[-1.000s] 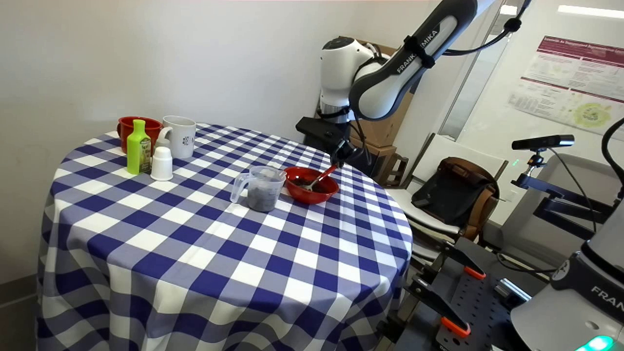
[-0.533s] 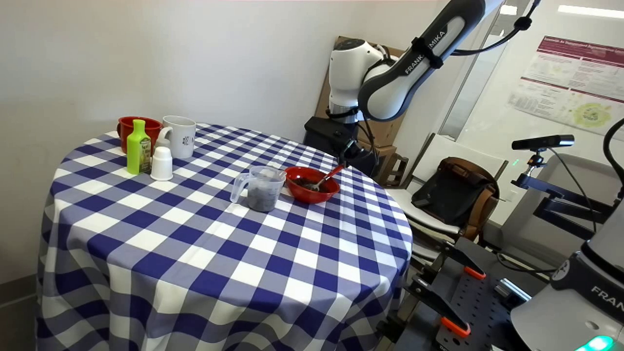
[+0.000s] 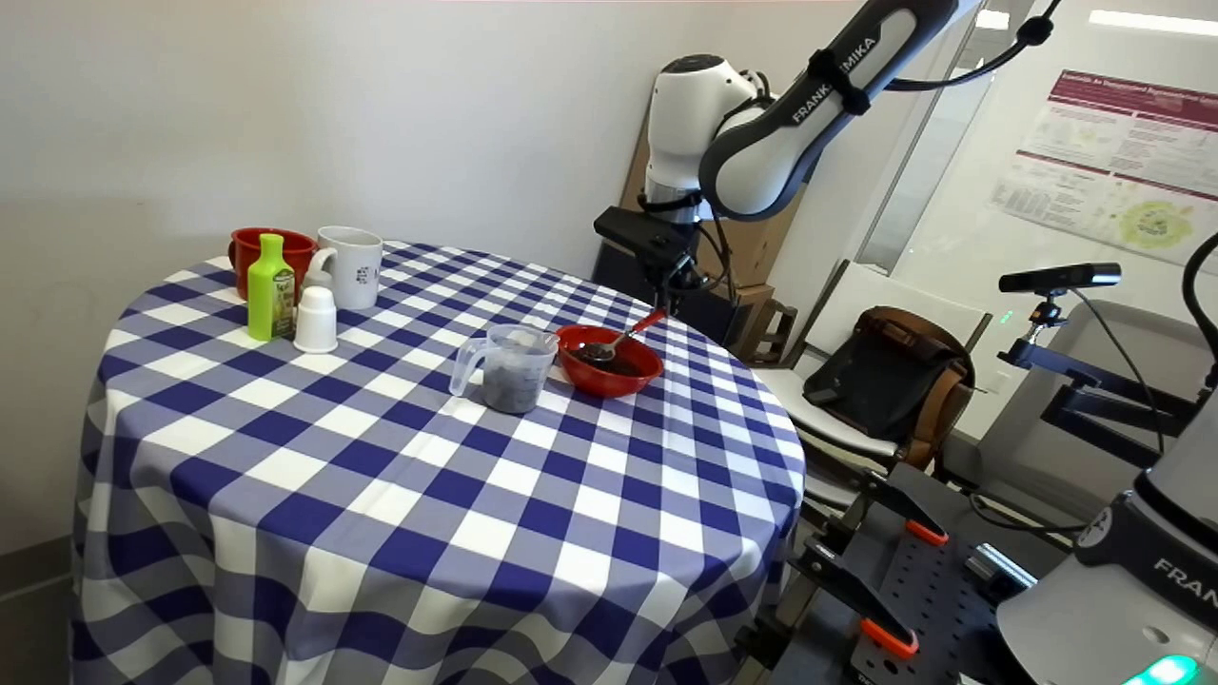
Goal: Transfer a spoonful of contents from the orange bowl to the clear jar
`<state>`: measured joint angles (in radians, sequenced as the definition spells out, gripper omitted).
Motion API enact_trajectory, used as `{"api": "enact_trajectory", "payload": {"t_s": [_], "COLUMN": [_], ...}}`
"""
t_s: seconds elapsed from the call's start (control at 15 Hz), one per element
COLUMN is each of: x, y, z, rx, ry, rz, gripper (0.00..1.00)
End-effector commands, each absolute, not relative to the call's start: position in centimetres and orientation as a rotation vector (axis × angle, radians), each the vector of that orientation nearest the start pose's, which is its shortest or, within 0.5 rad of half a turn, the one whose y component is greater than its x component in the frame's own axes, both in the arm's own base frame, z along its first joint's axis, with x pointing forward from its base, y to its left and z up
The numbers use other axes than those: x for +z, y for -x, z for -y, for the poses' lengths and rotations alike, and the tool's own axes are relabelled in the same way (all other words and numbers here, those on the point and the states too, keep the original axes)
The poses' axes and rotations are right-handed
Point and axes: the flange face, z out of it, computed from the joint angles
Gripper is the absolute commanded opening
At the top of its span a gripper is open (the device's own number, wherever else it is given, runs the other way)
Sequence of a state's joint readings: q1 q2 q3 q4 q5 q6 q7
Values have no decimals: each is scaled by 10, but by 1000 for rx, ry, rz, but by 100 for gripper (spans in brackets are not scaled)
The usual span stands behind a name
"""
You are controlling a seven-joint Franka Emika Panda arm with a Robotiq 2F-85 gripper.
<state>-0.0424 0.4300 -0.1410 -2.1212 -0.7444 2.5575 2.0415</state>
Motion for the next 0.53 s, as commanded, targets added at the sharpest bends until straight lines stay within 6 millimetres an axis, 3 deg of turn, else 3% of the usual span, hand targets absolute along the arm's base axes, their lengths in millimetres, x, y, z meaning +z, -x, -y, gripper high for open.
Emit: {"api": "enact_trajectory", "payload": {"t_s": [0.0, 0.47], "x": [227, 262], "y": [-568, -584], "z": [86, 56], "rx": [-619, -683], "ry": [2353, 2379], "rz": [-2339, -2244], "gripper": [5, 5]}}
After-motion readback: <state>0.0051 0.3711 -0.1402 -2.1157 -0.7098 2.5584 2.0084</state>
